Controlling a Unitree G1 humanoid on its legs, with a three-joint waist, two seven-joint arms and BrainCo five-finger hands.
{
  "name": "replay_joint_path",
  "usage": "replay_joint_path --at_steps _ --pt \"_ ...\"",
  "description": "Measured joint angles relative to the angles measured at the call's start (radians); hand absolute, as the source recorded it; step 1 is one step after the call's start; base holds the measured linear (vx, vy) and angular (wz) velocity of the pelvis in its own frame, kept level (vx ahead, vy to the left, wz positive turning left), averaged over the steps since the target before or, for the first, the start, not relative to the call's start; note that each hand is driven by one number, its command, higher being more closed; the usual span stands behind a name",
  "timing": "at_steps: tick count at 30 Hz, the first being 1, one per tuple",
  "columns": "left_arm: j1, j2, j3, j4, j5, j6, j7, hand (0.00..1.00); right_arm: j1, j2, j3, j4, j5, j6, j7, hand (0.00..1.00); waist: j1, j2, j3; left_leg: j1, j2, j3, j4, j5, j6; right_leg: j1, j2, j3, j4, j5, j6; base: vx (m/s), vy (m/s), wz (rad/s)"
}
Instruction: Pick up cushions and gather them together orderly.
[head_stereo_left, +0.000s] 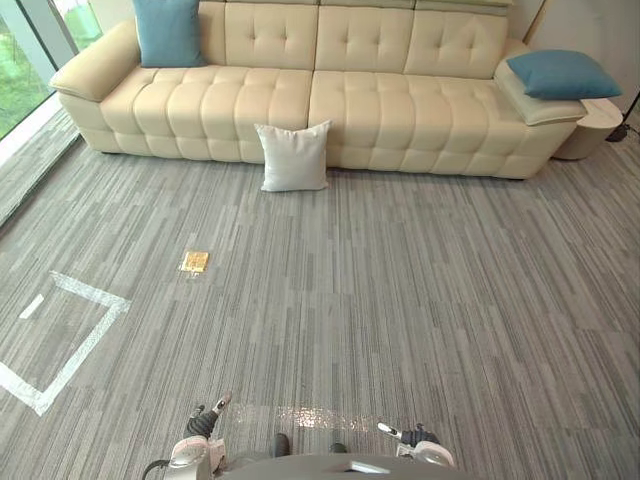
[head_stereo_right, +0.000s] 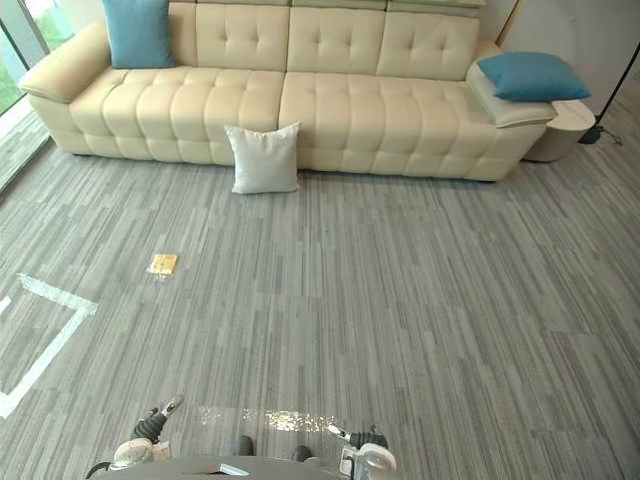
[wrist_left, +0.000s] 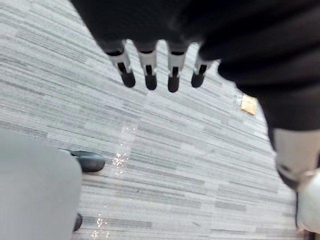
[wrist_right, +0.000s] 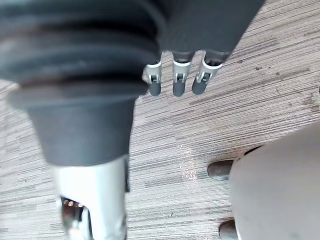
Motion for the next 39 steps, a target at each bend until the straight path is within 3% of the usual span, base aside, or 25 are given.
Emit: replay_joint_path --at_steps 2,5,8,9,10,11,15,17,18,19,20,21,22,25,26,27,28,30,31,33,34,35,36,39 --pt "-0.004 -0.007 0.033 -0.006 -0.002 0.002 0.001 0.00 0.009 0.009 0.000 -0.026 0.009 -0.002 -0.001 0.00 -0.002 -0.008 0.003 -0.024 0.009 0.034 0.033 -0.024 -0.009 -0.042 -0.009 -0.012 0.076 -0.047 -0.001 0.09 -0.034 0.21" --pt "-0.020 -0.013 0.064 -0.026 -0.023 0.003 0.002 0.00 0.008 0.014 0.000 -0.060 0.010 -0.001 -0.004 0.00 0.005 -0.011 0.038 -0.126 0.028 0.064 0.312 -0.143 -0.013 -0.061 -0.028 -0.039 0.187 -0.125 -0.007 0.12 -0.042 0.29" --pt "-0.023 -0.026 0.098 -0.055 -0.030 0.005 0.002 0.00 0.010 0.012 0.005 -0.067 0.013 -0.001 -0.005 0.00 0.007 -0.006 0.050 -0.258 0.067 0.127 0.615 -0.183 -0.036 -0.050 -0.033 -0.068 0.222 -0.176 -0.016 0.11 -0.043 0.26" --pt "-0.025 -0.032 0.109 -0.073 -0.049 0.004 0.001 0.00 0.010 0.010 0.005 -0.079 0.027 0.000 -0.006 0.00 0.010 -0.001 0.064 -0.314 0.094 0.156 0.747 -0.180 -0.052 -0.027 -0.033 -0.074 0.213 -0.185 -0.024 0.13 -0.004 0.07" --pt "-0.023 -0.038 0.117 -0.088 -0.063 -0.001 0.002 0.00 0.014 0.006 0.010 -0.100 0.030 0.001 -0.007 0.00 0.019 0.003 0.075 -0.369 0.140 0.192 0.814 -0.254 -0.046 0.005 -0.033 -0.067 0.207 -0.211 -0.035 0.19 0.017 0.03" --pt "-0.023 -0.040 0.117 -0.088 -0.064 -0.001 0.002 0.00 0.014 0.002 0.012 -0.100 0.030 0.001 -0.007 0.00 0.019 0.010 0.074 -0.386 0.154 0.194 0.809 -0.263 -0.050 0.017 -0.034 -0.066 0.204 -0.215 -0.033 0.17 0.038 -0.04" --pt "-0.022 -0.051 0.117 -0.105 -0.088 -0.012 0.002 0.00 0.005 -0.002 0.020 -0.100 0.030 0.003 -0.008 0.00 0.036 0.018 0.073 -0.459 0.191 0.212 0.639 -0.231 -0.058 0.063 -0.075 -0.027 0.180 -0.250 -0.006 0.28 0.160 -0.30" --pt "-0.017 -0.057 0.118 -0.128 -0.102 -0.016 0.002 0.00 0.000 0.003 0.025 -0.100 0.029 0.004 -0.008 0.00 0.047 0.019 0.072 -0.511 0.197 0.215 0.484 -0.103 -0.068 0.105 -0.119 0.010 0.141 -0.285 0.035 0.45 0.350 -0.48" --pt "-0.018 -0.056 0.118 -0.130 -0.102 -0.017 0.002 0.00 0.001 0.007 0.026 -0.100 0.029 0.005 -0.009 0.00 0.054 0.013 0.068 -0.513 0.197 0.229 0.491 -0.046 -0.063 0.115 -0.133 0.018 0.129 -0.292 0.039 0.48 0.375 -0.57" --pt "-0.025 -0.052 0.119 -0.133 -0.103 -0.021 0.002 0.00 0.002 0.019 0.028 -0.097 0.029 0.007 -0.009 0.00 0.059 -0.007 0.055 -0.512 0.185 0.271 0.534 -0.064 -0.026 0.122 -0.161 0.044 0.112 -0.288 0.014 0.53 0.335 -0.48" --pt "-0.028 -0.048 0.120 -0.133 -0.100 -0.023 0.004 0.00 -0.009 0.028 0.035 -0.099 0.029 0.007 -0.007 0.00 0.058 -0.012 0.055 -0.524 0.186 0.276 0.564 -0.095 -0.014 0.121 -0.164 0.064 0.108 -0.257 -0.008 0.66 0.384 -0.50" --pt "-0.029 -0.047 0.135 -0.132 -0.103 -0.026 0.002 0.00 -0.010 0.053 0.047 -0.103 0.029 0.003 -0.005 0.00 0.059 -0.018 0.051 -0.532 0.199 0.292 0.631 -0.142 0.024 0.117 -0.172 0.110 0.110 -0.167 -0.002 0.65 0.380 -0.26" --pt "-0.030 -0.044 0.139 -0.133 -0.103 -0.026 0.001 0.00 -0.011 0.053 0.051 -0.095 0.028 0.008 -0.001 0.00 0.059 -0.027 0.048 -0.530 0.196 0.300 0.649 -0.151 0.037 0.117 -0.181 0.124 0.115 -0.140 0.000 0.52 0.336 -0.18" --pt "-0.025 -0.028 0.131 -0.120 -0.100 -0.021 0.002 0.00 -0.008 0.054 0.011 -0.097 0.027 0.001 -0.001 0.00 0.061 -0.059 0.029 -0.466 0.161 0.325 0.659 -0.197 0.090 0.086 -0.229 0.139 0.229 -0.065 0.054 0.42 0.228 -0.24" --pt "-0.024 -0.026 0.126 -0.117 -0.100 -0.018 0.002 0.00 -0.007 0.053 0.007 -0.099 0.027 -0.002 0.000 0.00 0.061 -0.061 0.027 -0.445 0.156 0.326 0.660 -0.217 0.088 0.074 -0.234 0.141 0.273 -0.047 0.058 0.38 0.159 -0.36" --pt "-0.018 -0.017 0.103 -0.113 -0.098 -0.011 0.001 0.00 -0.004 0.054 0.007 -0.104 0.026 -0.002 0.001 0.00 0.062 -0.061 0.025 -0.395 0.147 0.326 0.655 -0.261 0.070 0.046 -0.243 0.150 0.385 -0.015 0.095 0.34 0.137 -0.31" --pt "-0.017 -0.010 0.082 -0.109 -0.097 -0.008 -0.001 0.00 0.003 0.055 0.009 -0.103 0.027 0.002 0.003 0.00 0.060 -0.060 0.025 -0.358 0.142 0.326 0.637 -0.291 0.059 -0.010 -0.246 0.165 0.519 0.030 0.109 0.39 0.140 -0.16" --pt "-0.015 -0.008 0.059 -0.108 -0.096 -0.004 -0.001 0.00 0.018 0.054 0.013 -0.122 0.026 0.002 0.002 0.00 0.055 -0.058 0.026 -0.288 0.132 0.318 0.587 -0.334 0.041 -0.107 -0.249 0.167 0.725 0.190 0.104 0.35 0.072 0.03" --pt "-0.007 -0.006 0.061 -0.106 -0.096 0.002 0.001 0.00 0.028 0.052 0.016 -0.146 0.026 0.000 0.003 0.00 0.051 -0.055 0.031 -0.216 0.128 0.311 0.556 -0.359 0.039 -0.226 -0.242 0.163 0.987 0.106 0.094 0.33 0.008 -0.05" --pt "-0.002 -0.009 0.060 -0.106 -0.095 0.005 0.001 0.00 0.035 0.052 0.017 -0.176 0.026 0.000 0.003 0.00 0.048 -0.043 0.039 -0.136 0.129 0.298 0.519 -0.387 0.030 -0.298 -0.216 0.126 1.105 -0.009 0.051 0.31 -0.031 -0.02" --pt "0.011 -0.012 0.060 -0.104 -0.095 0.006 0.001 0.00 0.046 0.052 0.020 -0.209 0.026 -0.006 0.003 0.00 0.034 -0.038 0.041 -0.046 0.136 0.286 0.475 -0.401 0.016 -0.351 -0.189 0.052 1.128 -0.104 0.031 0.38 -0.081 0.26" --pt "0.012 -0.012 0.059 -0.100 -0.090 0.006 0.001 0.00 0.048 0.052 0.022 -0.229 0.026 -0.008 0.003 0.00 0.023 -0.037 0.041 0.012 0.144 0.273 0.445 -0.411 0.000 -0.406 -0.176 -0.014 1.100 -0.165 0.028 0.38 -0.098 0.39" --pt "0.011 -0.012 0.059 -0.095 -0.085 0.006 0.000 0.00 0.051 0.052 0.021 -0.236 0.026 -0.009 0.003 0.00 0.017 -0.036 0.041 0.026 0.150 0.269 0.437 -0.417 -0.008 -0.431 -0.172 -0.041 1.073 -0.181 0.029 0.39 -0.143 0.58" --pt "0.005 -0.013 0.063 -0.063 -0.059 0.006 0.001 0.00 0.056 0.044 0.014 -0.254 0.029 -0.020 0.005 0.00 -0.001 -0.031 0.041 0.149 0.170 0.230 0.366 -0.437 -0.042 -0.555 -0.150 -0.142 0.789 -0.183 0.001 0.50 -0.201 0.63"
